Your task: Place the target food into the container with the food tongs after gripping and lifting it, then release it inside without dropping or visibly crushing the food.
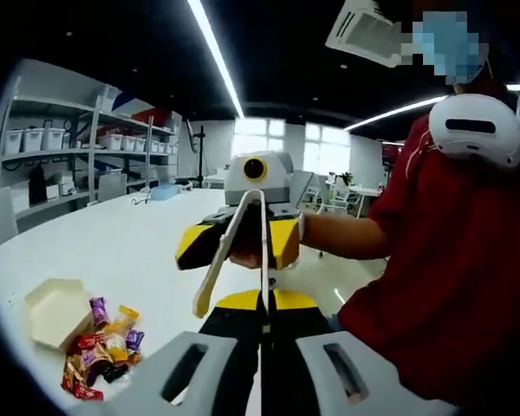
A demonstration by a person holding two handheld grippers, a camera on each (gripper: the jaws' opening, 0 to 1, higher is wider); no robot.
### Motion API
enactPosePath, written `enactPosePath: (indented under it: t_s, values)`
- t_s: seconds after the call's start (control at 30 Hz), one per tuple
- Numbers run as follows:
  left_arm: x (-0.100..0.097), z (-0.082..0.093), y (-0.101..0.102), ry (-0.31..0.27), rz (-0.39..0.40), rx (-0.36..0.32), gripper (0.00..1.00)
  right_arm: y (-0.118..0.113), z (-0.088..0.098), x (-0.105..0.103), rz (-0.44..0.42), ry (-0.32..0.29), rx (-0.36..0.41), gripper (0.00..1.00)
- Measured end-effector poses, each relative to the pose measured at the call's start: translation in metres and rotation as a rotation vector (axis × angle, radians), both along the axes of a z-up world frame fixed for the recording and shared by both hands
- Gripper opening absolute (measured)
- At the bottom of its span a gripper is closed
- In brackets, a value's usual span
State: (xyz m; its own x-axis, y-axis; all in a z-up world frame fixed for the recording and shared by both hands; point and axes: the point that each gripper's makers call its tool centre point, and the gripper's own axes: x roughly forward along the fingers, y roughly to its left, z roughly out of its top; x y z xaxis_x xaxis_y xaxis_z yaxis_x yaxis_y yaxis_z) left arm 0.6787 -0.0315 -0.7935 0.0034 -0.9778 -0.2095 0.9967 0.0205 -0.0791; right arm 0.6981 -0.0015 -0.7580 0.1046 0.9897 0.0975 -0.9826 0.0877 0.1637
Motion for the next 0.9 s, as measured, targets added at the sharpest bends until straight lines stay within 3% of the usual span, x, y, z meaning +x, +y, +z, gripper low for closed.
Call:
enactPosePath:
  t_s: [0.17,0.23,0.33,0.5,0.57,0.77,0.9]
  values:
    - [-0.001,-0.004,-0.001,0.043,0.014,-0.04,0.0,0.0,-0.004,-0.002,0.016,0.034,-0.01,0.24]
    - [-0.002,-0.001,-0.003,0.106,0.019,-0.081,0.0,0.0,0.002,-0.002,0.01,0.027,0.029,0.24]
    - [0.0,0.002,-0.004,0.103,0.028,-0.126,0.0,-0.001,0.006,-0.001,0.005,0.029,0.05,0.25]
    - [-0.002,0.002,-0.007,0.099,0.024,-0.159,0.0,0.005,0.0,-0.003,0.015,0.038,0.014,0.27]
    - [-0.001,0.002,-0.008,0.073,0.024,-0.163,0.0,0.005,0.0,-0.003,0.014,0.034,0.009,0.27]
    - [0.0,0.007,-0.002,0.1,0.022,-0.161,0.0,0.007,0.002,-0.002,0.02,0.03,0.008,0.27]
    - [-0.001,0.006,0.0,0.079,0.018,-0.141,0.0,0.008,0.002,-0.001,0.03,0.034,0.005,0.27]
